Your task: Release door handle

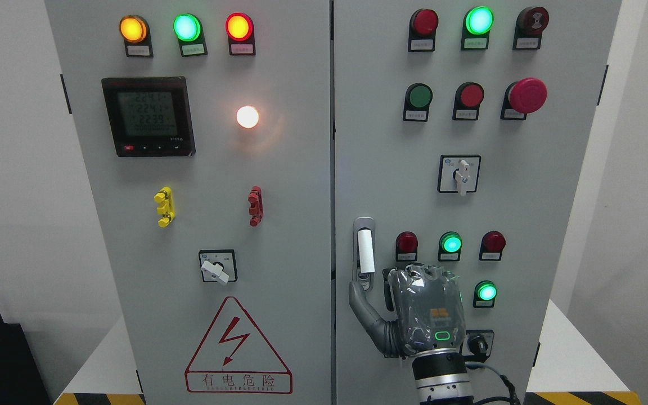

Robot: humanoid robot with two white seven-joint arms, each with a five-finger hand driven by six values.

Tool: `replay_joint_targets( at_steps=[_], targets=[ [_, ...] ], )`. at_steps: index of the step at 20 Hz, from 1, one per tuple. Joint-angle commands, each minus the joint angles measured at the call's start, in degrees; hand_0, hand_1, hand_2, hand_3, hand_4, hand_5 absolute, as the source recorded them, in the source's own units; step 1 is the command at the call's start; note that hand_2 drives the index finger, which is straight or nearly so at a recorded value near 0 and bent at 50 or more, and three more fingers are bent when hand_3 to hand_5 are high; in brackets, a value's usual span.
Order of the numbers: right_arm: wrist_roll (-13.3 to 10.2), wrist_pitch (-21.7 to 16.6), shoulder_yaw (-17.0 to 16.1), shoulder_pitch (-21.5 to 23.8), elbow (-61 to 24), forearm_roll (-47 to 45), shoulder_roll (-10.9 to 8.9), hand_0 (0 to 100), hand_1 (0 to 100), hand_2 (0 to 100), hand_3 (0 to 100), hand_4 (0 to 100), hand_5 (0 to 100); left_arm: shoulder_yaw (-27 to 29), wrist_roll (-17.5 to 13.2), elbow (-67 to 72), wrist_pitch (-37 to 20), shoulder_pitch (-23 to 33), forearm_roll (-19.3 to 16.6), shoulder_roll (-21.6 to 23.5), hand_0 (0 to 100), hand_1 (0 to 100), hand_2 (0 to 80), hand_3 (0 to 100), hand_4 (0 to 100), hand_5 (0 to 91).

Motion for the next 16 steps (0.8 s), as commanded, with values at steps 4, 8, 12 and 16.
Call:
replay_joint_targets(
  at_steps=[4,8,12,16],
  targets=[
    [0.05,0.10,-0.25,-1.29,0.74,0.02,0.09,37,2,96,100,93,95,0.62,0.02,0.97,0.04,0.00,0.00,0.01,12,39,0.0,0,0,0.0],
    [0.05,0.71,-0.17,-1.73,1.44,0.02,0.09,37,2,96,100,93,95,0.62,0.02,0.97,0.04,0.00,0.00,0.01,12,39,0.0,0,0,0.0],
    [0.05,0.71,-0.16,-1.73,1.70,0.02,0.09,37,2,96,100,93,95,0.62,0.02,0.97,0.04,0.00,0.00,0.01,12,39,0.0,0,0,0.0],
    [0.05,0.71,-0.16,-1.82,2.14,0.02,0.09,37,4,96,100,93,95,0.62,0.02,0.97,0.04,0.00,0.00,0.01,12,39,0.0,0,0,0.0]
  ],
)
